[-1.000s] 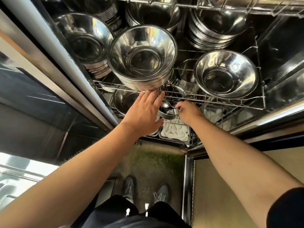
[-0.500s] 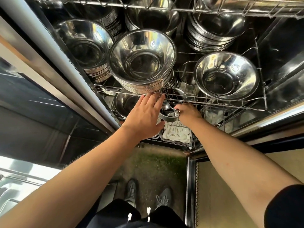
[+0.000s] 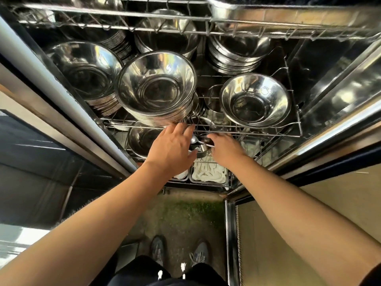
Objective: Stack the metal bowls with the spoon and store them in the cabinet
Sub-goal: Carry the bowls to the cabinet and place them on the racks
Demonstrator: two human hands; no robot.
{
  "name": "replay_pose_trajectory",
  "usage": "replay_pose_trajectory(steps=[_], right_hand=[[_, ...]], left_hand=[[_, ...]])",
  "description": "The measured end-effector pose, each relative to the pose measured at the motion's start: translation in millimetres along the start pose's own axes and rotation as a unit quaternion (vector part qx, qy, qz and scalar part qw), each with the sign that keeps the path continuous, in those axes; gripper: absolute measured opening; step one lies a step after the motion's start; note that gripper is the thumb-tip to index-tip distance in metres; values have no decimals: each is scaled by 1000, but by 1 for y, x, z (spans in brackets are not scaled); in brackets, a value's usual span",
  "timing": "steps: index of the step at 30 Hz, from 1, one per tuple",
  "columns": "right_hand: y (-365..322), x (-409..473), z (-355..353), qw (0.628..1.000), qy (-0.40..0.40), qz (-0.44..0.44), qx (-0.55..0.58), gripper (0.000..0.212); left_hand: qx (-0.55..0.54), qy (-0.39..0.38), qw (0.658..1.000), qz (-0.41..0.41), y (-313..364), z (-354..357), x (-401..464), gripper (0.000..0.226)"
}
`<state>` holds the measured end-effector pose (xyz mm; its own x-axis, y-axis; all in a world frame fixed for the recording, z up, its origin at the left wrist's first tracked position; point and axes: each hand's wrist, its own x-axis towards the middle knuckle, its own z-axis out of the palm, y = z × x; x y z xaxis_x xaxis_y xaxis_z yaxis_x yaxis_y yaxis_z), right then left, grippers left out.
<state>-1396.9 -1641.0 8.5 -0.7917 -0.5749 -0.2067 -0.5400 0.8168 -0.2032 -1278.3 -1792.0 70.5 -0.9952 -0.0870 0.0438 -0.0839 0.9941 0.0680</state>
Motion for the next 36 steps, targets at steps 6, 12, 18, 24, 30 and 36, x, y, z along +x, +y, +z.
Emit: replay_pose_trajectory(steps=[6,12,18,24,30,36], right_hand=[[11,-47,-43,998,7,-1,65,49],[21,-81,-93,995,61,7,81,41],[41,-84,-127,979,144,48,135,43],[60,-59,-136,970,168,123,124,71],[76,-37,-126,969,106,184,123,91],[81,-31,-115,973,79,190,106,92]], left_hand=[[-59,-14,998,4,18,-19,19,69],[-90,-3,996,13,26,-36,41,69],[-133,-7,991,2,32,-42,61,80],[-161,-22,987,7,43,-42,83,93],[-124,-87,988,8,56,-31,100,101],[-109,-127,986,7,60,-19,109,104]])
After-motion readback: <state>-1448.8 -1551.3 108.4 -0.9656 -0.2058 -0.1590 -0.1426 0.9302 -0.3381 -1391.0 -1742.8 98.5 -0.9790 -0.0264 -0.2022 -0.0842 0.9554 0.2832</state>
